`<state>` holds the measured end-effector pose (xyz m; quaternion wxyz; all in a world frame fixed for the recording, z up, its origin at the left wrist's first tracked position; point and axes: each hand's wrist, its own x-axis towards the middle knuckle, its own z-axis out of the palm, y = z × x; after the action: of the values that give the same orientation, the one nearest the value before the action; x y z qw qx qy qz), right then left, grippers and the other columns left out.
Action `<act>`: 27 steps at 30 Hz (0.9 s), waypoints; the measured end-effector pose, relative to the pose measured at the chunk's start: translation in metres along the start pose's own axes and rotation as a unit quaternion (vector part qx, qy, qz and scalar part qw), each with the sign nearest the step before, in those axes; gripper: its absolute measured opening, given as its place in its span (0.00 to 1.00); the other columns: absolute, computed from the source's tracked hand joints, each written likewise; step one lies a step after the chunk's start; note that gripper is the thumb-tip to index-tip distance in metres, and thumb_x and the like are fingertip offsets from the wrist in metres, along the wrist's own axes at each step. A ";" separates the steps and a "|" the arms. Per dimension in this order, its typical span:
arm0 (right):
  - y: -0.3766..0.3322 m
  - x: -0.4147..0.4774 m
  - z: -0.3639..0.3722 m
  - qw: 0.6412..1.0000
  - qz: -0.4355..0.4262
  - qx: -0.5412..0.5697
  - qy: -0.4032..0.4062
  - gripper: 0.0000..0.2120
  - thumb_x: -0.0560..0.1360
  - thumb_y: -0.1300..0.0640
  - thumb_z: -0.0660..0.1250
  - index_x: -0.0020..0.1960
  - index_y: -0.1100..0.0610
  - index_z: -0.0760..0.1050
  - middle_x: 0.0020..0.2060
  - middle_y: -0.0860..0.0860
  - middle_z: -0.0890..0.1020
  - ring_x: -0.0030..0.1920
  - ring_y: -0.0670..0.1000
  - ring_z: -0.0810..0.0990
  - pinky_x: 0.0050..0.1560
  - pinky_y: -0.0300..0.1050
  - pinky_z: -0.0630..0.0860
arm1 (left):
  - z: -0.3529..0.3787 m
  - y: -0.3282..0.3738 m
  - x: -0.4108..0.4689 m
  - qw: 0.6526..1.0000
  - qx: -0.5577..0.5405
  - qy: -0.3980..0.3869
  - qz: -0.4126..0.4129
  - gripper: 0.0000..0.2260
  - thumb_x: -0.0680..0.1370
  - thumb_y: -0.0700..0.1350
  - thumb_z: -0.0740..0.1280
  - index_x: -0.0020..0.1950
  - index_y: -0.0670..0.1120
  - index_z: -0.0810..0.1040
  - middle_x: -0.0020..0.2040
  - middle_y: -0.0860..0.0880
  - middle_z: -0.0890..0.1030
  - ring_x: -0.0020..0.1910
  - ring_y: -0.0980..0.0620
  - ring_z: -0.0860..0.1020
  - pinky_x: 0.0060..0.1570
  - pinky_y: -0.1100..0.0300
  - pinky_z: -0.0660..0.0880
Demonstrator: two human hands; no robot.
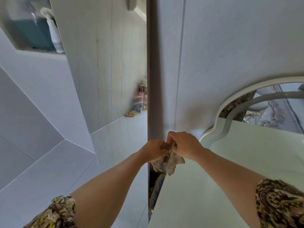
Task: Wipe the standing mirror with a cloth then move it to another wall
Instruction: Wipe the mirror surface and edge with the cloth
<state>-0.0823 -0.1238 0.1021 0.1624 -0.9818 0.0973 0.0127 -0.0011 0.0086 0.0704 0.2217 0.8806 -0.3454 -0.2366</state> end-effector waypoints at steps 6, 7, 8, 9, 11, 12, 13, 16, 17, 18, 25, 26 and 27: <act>-0.023 -0.008 -0.029 0.999 -0.019 0.039 -0.011 0.13 0.74 0.55 0.66 0.57 0.48 0.69 0.49 0.48 0.83 0.42 0.50 0.81 0.47 0.43 0.79 | -0.031 0.012 -0.029 0.998 -0.057 0.016 0.022 0.11 0.82 0.46 0.62 0.56 0.43 0.81 0.52 0.44 0.83 0.51 0.49 0.81 0.59 0.56 0.76; -0.027 -0.009 -0.035 0.999 -0.023 0.045 -0.012 0.10 0.75 0.54 0.66 0.56 0.48 0.71 0.49 0.48 0.83 0.40 0.49 0.81 0.48 0.42 0.79 | -0.038 0.014 -0.034 0.997 -0.069 0.014 0.018 0.11 0.82 0.46 0.62 0.57 0.43 0.80 0.53 0.45 0.83 0.52 0.49 0.81 0.60 0.56 0.76; -0.031 -0.010 -0.041 0.998 -0.027 0.054 -0.014 0.08 0.76 0.54 0.66 0.54 0.49 0.73 0.47 0.48 0.84 0.38 0.48 0.80 0.48 0.41 0.78 | -0.044 0.016 -0.038 0.997 -0.082 0.014 0.009 0.11 0.82 0.47 0.62 0.57 0.43 0.80 0.53 0.45 0.83 0.52 0.49 0.80 0.60 0.56 0.76; -0.035 -0.010 -0.048 0.997 -0.032 0.062 -0.016 0.05 0.76 0.54 0.65 0.52 0.49 0.74 0.45 0.48 0.85 0.36 0.46 0.81 0.49 0.41 0.78 | -0.052 0.019 -0.044 0.995 -0.096 0.018 0.000 0.11 0.83 0.47 0.61 0.57 0.43 0.80 0.54 0.45 0.82 0.52 0.49 0.80 0.59 0.57 0.75; -0.043 -0.007 -0.058 0.996 -0.038 0.072 -0.029 0.04 0.77 0.53 0.64 0.51 0.50 0.74 0.41 0.48 0.86 0.32 0.43 0.82 0.51 0.42 0.78 | -0.067 0.022 -0.053 0.991 -0.130 0.026 -0.017 0.11 0.83 0.47 0.60 0.58 0.44 0.80 0.55 0.46 0.82 0.53 0.49 0.80 0.58 0.58 0.74; -0.048 -0.006 -0.063 0.996 -0.040 0.074 -0.030 0.05 0.77 0.53 0.63 0.52 0.50 0.75 0.40 0.48 0.86 0.31 0.43 0.83 0.51 0.43 0.79 | -0.074 0.022 -0.057 0.988 -0.146 0.030 -0.026 0.11 0.83 0.47 0.60 0.58 0.44 0.79 0.55 0.46 0.82 0.54 0.48 0.80 0.59 0.57 0.75; -0.054 -0.003 -0.071 0.996 -0.046 0.074 -0.026 0.06 0.77 0.52 0.63 0.52 0.50 0.75 0.41 0.48 0.86 0.32 0.44 0.84 0.50 0.43 0.79 | -0.083 0.022 -0.062 0.986 -0.161 0.038 -0.032 0.11 0.83 0.47 0.60 0.57 0.45 0.79 0.55 0.45 0.82 0.55 0.47 0.80 0.60 0.55 0.75; -0.070 0.002 -0.089 0.995 -0.073 0.073 -0.003 0.09 0.76 0.52 0.63 0.52 0.53 0.78 0.43 0.50 0.84 0.41 0.49 0.83 0.49 0.44 0.79 | -0.101 0.019 -0.075 0.977 -0.203 0.065 -0.025 0.13 0.83 0.50 0.59 0.55 0.45 0.80 0.53 0.45 0.83 0.55 0.47 0.81 0.63 0.52 0.76; -0.078 0.004 -0.097 0.994 -0.088 0.067 0.004 0.10 0.76 0.52 0.63 0.52 0.54 0.79 0.43 0.50 0.83 0.43 0.50 0.82 0.48 0.44 0.79 | -0.110 0.020 -0.082 0.973 -0.213 0.082 -0.020 0.15 0.83 0.52 0.59 0.56 0.44 0.80 0.53 0.45 0.83 0.54 0.47 0.81 0.62 0.53 0.77; -0.080 0.006 -0.100 0.993 -0.093 0.073 0.008 0.10 0.76 0.51 0.63 0.51 0.54 0.79 0.42 0.49 0.83 0.44 0.50 0.81 0.47 0.43 0.78 | -0.114 0.020 -0.085 0.970 -0.224 0.088 -0.014 0.16 0.84 0.52 0.58 0.57 0.44 0.80 0.52 0.45 0.83 0.54 0.48 0.82 0.61 0.55 0.78; -0.119 0.017 -0.137 0.973 -0.142 0.182 0.030 0.05 0.74 0.51 0.68 0.47 0.51 0.77 0.42 0.46 0.81 0.43 0.46 0.80 0.42 0.37 0.76 | -0.153 0.036 -0.122 0.931 -0.320 0.171 -0.026 0.18 0.86 0.50 0.51 0.50 0.44 0.78 0.47 0.45 0.83 0.48 0.48 0.81 0.58 0.52 0.76; -0.125 0.019 -0.144 0.968 -0.152 0.194 0.040 0.04 0.74 0.52 0.68 0.46 0.51 0.77 0.42 0.45 0.80 0.44 0.46 0.80 0.42 0.36 0.75 | -0.159 0.038 -0.126 0.927 -0.325 0.186 -0.027 0.18 0.86 0.50 0.51 0.51 0.44 0.78 0.48 0.44 0.83 0.49 0.47 0.81 0.60 0.51 0.76; -0.129 0.020 -0.146 0.964 -0.155 0.209 0.050 0.03 0.73 0.53 0.69 0.46 0.51 0.76 0.42 0.45 0.80 0.45 0.45 0.79 0.42 0.36 0.74 | -0.162 0.039 -0.128 0.926 -0.326 0.189 -0.027 0.18 0.86 0.50 0.51 0.53 0.43 0.78 0.49 0.43 0.83 0.51 0.46 0.80 0.61 0.51 0.75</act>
<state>-0.0386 -0.0551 0.2805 0.3587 -0.9286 -0.0472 -0.0820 -0.0113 0.1111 0.2537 0.5512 0.7970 -0.1776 -0.1716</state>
